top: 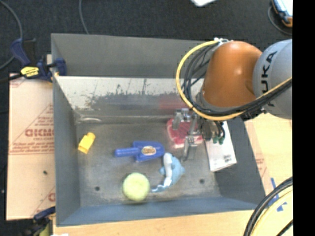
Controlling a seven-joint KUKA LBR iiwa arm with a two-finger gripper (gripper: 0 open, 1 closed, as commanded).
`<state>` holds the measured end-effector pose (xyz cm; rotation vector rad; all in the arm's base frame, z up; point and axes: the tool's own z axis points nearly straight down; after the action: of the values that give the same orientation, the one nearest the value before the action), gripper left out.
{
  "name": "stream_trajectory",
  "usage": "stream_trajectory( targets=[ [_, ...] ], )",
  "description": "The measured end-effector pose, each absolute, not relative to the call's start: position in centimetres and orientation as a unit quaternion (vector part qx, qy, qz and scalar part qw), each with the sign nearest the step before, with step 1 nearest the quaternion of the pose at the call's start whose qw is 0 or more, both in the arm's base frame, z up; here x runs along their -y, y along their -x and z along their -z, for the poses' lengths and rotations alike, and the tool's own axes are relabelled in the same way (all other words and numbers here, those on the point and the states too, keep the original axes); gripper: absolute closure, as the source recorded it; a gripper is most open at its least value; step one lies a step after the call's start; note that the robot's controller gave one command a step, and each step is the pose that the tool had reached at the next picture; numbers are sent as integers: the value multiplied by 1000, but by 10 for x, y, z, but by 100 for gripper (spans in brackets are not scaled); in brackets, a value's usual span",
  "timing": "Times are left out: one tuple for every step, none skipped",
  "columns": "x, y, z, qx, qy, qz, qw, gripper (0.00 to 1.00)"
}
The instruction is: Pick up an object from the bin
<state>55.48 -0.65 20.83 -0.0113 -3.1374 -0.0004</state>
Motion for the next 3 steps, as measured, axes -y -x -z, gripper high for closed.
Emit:
stream_trajectory(
  targets=[
    [7,-556,-213,1000,4,0,-2,0],
    [-63,-557,-78,998,61,1,-1,0],
    [-73,-564,-151,999,42,1,-5,0]
  ],
)
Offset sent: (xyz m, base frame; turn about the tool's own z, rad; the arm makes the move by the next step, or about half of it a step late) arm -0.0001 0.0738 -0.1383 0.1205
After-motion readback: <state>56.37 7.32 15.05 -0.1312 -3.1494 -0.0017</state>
